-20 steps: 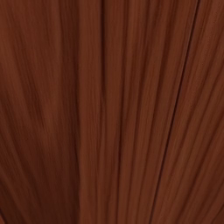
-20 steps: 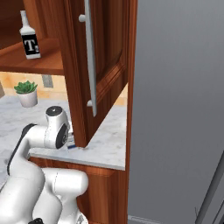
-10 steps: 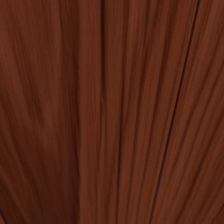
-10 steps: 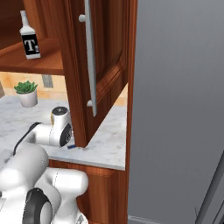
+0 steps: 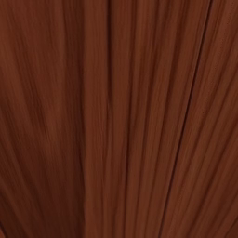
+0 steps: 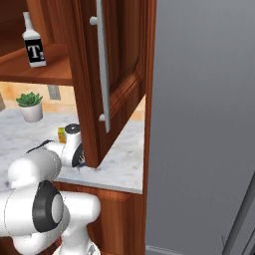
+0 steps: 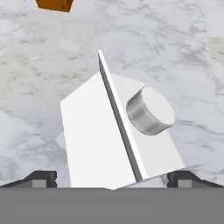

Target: Sort all alcoholic drinks to one cabinet, and non-alcoholic drinks to the other.

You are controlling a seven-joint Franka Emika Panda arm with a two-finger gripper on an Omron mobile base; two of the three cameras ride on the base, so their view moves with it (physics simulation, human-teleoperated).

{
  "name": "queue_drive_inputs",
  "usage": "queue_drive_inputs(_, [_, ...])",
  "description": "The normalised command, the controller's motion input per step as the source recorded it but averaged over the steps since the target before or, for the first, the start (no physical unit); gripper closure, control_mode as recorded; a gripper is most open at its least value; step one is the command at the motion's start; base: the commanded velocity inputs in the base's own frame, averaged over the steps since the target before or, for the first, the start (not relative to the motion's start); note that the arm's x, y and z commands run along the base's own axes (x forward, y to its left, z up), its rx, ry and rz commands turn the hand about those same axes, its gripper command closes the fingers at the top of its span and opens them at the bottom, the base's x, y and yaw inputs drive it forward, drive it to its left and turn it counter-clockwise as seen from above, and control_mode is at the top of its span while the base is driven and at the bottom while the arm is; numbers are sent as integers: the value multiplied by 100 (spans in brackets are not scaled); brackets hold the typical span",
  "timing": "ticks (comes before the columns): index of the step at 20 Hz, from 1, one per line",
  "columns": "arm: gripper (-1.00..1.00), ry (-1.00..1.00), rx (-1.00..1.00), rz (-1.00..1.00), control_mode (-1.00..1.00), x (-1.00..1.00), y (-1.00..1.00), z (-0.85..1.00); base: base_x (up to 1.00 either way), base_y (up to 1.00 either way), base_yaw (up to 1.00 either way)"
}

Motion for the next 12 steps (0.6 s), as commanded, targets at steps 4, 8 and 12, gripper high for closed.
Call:
queue_drive_inputs(4, [-100,-5,7,0,-100,19,0,-22,0,0,0])
queue_drive_inputs(8, [-100,-3,4,0,-100,15,9,-27,0,0,0])
queue_drive_inputs(12, [100,0,0,0,-100,1,21,-31,0,0,0])
